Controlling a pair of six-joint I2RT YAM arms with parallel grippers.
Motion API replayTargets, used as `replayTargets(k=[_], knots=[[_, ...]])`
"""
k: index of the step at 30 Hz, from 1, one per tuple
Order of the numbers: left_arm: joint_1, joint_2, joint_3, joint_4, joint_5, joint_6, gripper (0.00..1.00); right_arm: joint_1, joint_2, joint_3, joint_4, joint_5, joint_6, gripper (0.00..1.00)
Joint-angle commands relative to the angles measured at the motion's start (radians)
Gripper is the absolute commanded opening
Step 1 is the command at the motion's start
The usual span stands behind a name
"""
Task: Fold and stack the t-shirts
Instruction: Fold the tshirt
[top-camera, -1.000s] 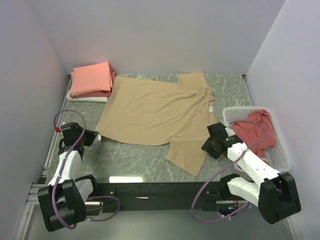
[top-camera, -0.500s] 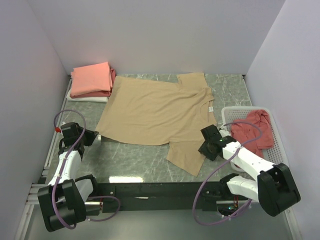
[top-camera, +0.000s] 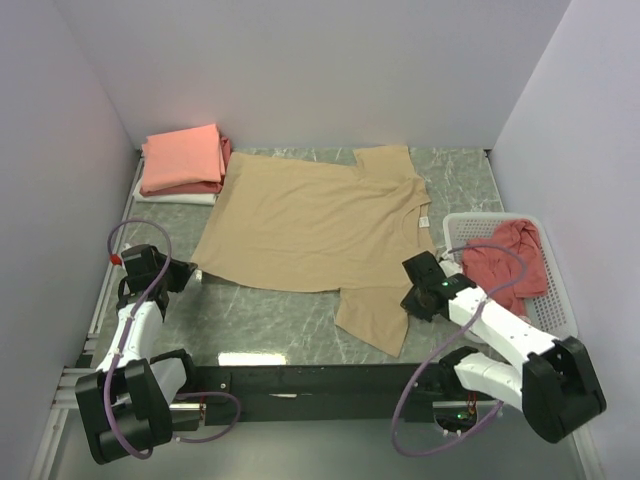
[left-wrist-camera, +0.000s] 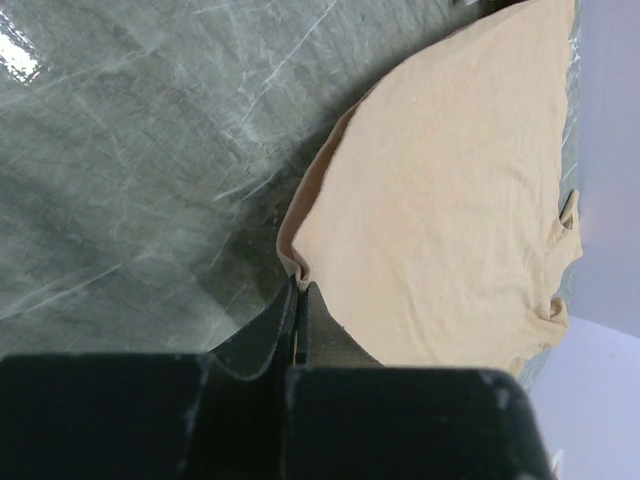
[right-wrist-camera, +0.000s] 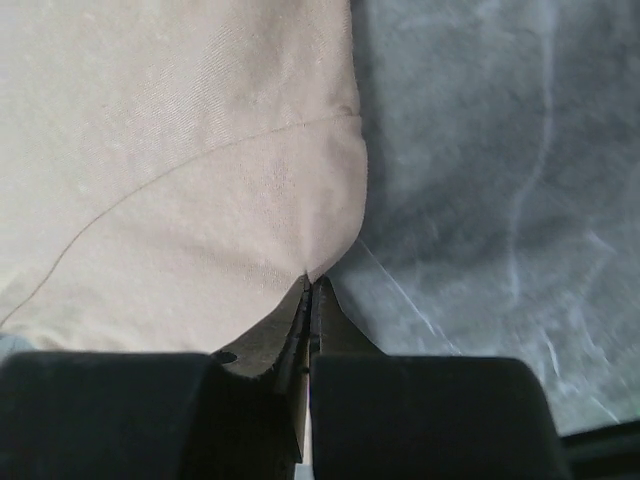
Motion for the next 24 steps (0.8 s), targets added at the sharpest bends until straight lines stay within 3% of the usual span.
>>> replayTargets(k=[1, 7, 14, 19, 24], knots=[[-0.005, -0.038, 0.005, -0.013, -0.016, 0.011, 0.01, 0.006, -0.116, -0.002, -0.141, 0.033, 0.023, 0.0], [-0.004, -0.096, -0.009, -0.088, -0.068, 0.016, 0.01, 0.006, -0.329, -0.024, -0.276, 0.001, 0.049, 0.0], [-0.005, -0.208, 0.006, -0.197, -0.142, 0.019, 0.01, 0.008, -0.429, -0.007, -0.33, -0.062, 0.031, 0.0], [-0.016, -0.161, 0.018, -0.089, -0.079, -0.018, 0.01, 0.008, -0.349, 0.09, -0.266, -0.041, -0.03, 0.0], [-0.121, 0.048, 0.179, -0.071, -0.194, -0.053, 0.01, 0.006, -0.127, 0.281, -0.215, 0.076, -0.119, 0.0]])
